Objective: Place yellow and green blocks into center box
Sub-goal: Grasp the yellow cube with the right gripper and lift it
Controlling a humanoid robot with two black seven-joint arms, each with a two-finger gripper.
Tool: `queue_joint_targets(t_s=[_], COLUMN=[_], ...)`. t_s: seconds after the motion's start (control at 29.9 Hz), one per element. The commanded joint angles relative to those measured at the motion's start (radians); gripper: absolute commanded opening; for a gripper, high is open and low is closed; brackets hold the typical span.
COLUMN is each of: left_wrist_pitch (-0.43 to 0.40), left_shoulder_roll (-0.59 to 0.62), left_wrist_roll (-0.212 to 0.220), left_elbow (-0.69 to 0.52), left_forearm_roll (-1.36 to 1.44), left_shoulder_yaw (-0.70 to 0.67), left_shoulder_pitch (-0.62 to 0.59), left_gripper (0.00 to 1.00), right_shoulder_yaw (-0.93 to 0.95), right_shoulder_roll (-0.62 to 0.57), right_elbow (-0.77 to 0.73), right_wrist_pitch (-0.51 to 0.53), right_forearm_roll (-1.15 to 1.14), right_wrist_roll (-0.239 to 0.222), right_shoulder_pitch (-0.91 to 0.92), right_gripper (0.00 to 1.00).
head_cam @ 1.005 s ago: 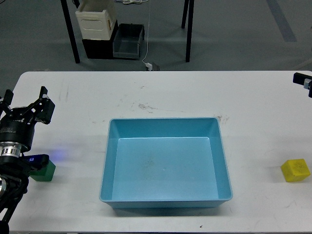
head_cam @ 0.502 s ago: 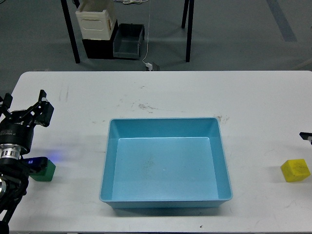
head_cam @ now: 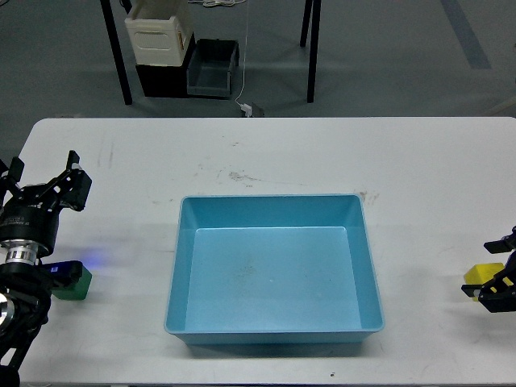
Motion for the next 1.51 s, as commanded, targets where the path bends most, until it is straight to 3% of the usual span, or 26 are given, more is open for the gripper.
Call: queue_joint_targets(t_s=[0.0,0.4,1.0,1.27,1.47], left_wrist_pitch=[0.0,0.0,0.0,0.002,0.003], left_shoulder_roll=[-0.001,-0.001,-0.003,-0.001,-0.001], left_wrist_roll=[0.0,0.0,-0.002,-0.002,-0.002], left_elbow=[0.004,0.027,0.039,0.051,0.051], left_forearm_roll=[0.0,0.0,-0.002,-0.002,-0.003], left_shoulder_yaw=[0.0,0.0,0.0,-0.003,-0.002], left_shoulder_pitch=[-0.001,-0.012,-0.013,-0.015,-0.022], left_gripper=[1.0,1.0,1.0,1.0,1.0], right_shoulder_yaw=[-0.001,-0.005,-0.107,-0.104,-0.106], right_shoulder_roll=[0.032,0.086,0.074,0.074,0.054], right_elbow=[-0.021,-0.097,-0.101,-0.126,-0.118], right_wrist_pitch=[0.073,0.101,0.099,0.089,0.087], right_forearm_roll=[0.0,0.0,0.0,0.0,0.0], right_wrist_roll=[0.0,0.0,0.0,0.0,0.0], right_shoulder_pitch=[0.002,0.016,0.036,0.025,0.024], right_gripper=[0.99,0.99,0.99,0.95,0.85])
